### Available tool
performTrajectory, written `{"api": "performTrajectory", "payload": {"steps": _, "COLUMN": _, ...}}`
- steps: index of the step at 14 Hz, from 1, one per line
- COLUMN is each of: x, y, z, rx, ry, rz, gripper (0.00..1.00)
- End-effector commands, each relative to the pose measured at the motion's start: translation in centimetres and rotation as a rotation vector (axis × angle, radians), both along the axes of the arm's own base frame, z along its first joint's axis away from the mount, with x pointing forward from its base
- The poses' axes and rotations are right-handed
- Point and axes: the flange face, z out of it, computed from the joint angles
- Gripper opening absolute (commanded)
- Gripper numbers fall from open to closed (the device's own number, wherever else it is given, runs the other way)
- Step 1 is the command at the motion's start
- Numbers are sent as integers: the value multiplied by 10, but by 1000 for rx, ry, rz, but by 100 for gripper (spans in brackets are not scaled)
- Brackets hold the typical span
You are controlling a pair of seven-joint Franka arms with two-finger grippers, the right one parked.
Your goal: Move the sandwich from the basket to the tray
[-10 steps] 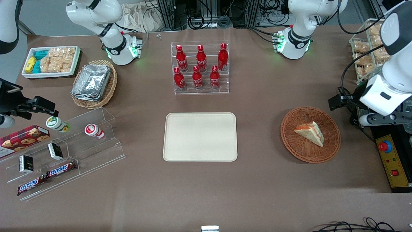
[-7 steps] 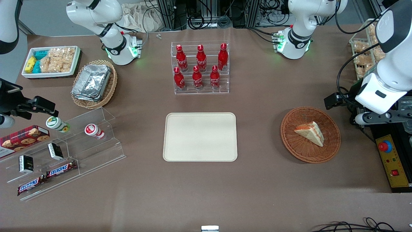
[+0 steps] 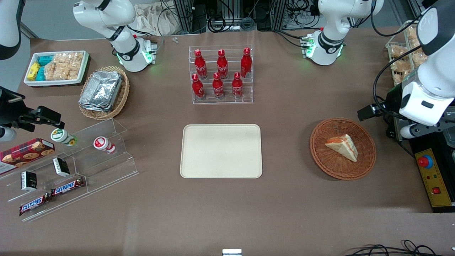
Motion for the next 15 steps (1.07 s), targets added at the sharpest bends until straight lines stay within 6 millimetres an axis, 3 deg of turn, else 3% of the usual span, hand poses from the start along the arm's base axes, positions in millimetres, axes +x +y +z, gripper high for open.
{"api": "performTrajectory", "payload": {"steps": 1, "x": 1, "y": 8, "z": -26, "rx": 0, "ry": 37, "rz": 137, "gripper": 100}}
{"api": "performTrajectory", "payload": {"steps": 4, "x": -6, "y": 16, "z": -88, "rx": 46, "ry": 82, "rz": 269, "gripper": 100}}
{"api": "performTrajectory", "payload": {"steps": 7, "x": -6, "y": 23, "z": -160, "rx": 110, "ry": 16, "rz": 395, "gripper": 100}}
{"api": "performTrajectory", "payload": {"steps": 9, "x": -10, "y": 40, "z": -199, "rx": 109, "ry": 7, "rz": 459, "gripper": 100}}
{"api": "performTrajectory", "payload": {"steps": 15, "x": -33, "y": 45, "z": -310, "rx": 80, "ry": -32, "rz": 536, "gripper": 100}}
